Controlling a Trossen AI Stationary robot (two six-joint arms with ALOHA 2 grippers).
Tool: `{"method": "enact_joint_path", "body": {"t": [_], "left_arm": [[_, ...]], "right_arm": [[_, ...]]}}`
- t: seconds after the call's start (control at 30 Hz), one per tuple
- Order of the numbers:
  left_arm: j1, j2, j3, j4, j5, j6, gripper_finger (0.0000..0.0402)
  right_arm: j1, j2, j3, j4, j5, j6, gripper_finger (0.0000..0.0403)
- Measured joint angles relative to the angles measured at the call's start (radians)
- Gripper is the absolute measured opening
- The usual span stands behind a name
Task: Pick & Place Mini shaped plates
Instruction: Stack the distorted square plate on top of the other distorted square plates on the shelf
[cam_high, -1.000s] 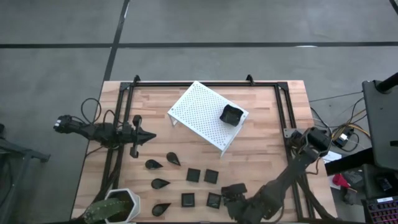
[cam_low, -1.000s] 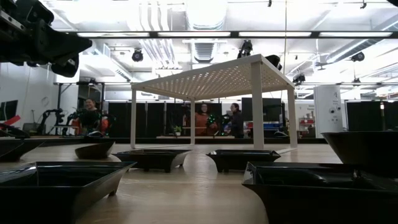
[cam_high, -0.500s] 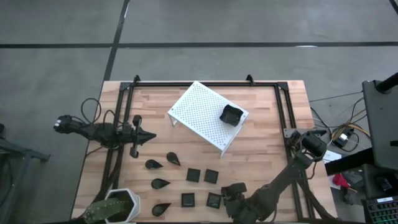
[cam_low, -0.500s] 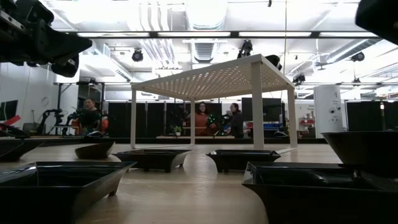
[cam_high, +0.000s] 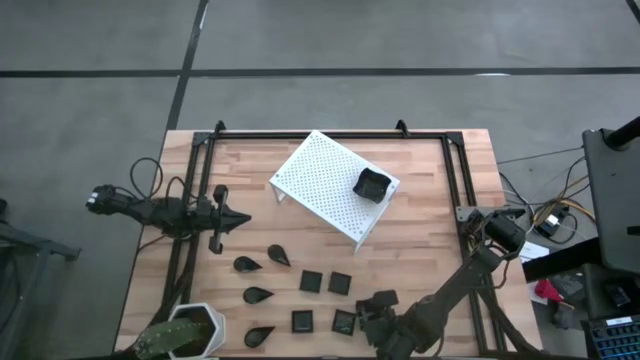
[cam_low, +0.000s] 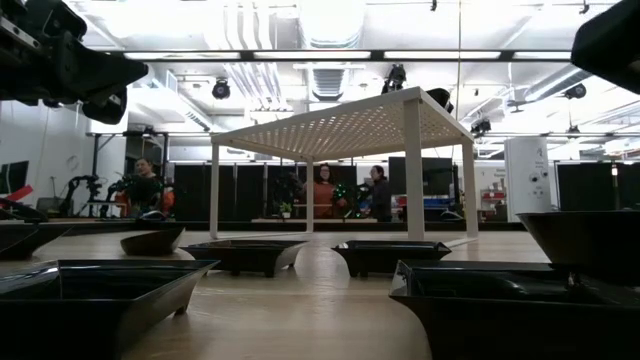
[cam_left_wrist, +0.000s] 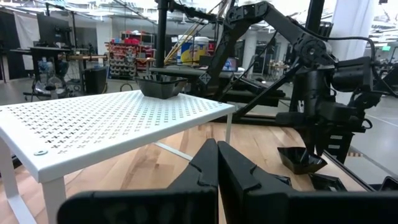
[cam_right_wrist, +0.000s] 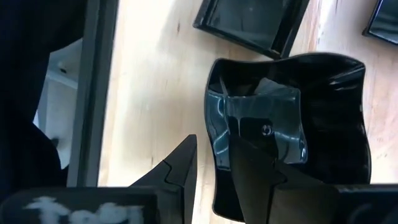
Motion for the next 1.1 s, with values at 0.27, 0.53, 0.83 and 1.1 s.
{"method": "enact_joint_path", "body": {"t": [0.27,0.53,0.83,1.1], "left_arm": [[0.000,0.000,0.000,0.000,0.000,0.000,0.0000],[0.000,0.000,0.000,0.000,0.000,0.000,0.0000],[0.000,0.000,0.000,0.000,0.000,0.000,0.0000],[0.000,0.000,0.000,0.000,0.000,0.000,0.0000]], "right_arm": [[0.000,0.000,-0.028,0.001,0.001,0.022,0.0069],[0.000,0.000,-0.028,0.003,0.003,0.034,0.0044],[-0.004,-0.002,-0.028,0.001,0.005,0.063,0.0010],[-0.005,-0.003,0.042,-0.151,0.027,0.136,0.0008]]}}
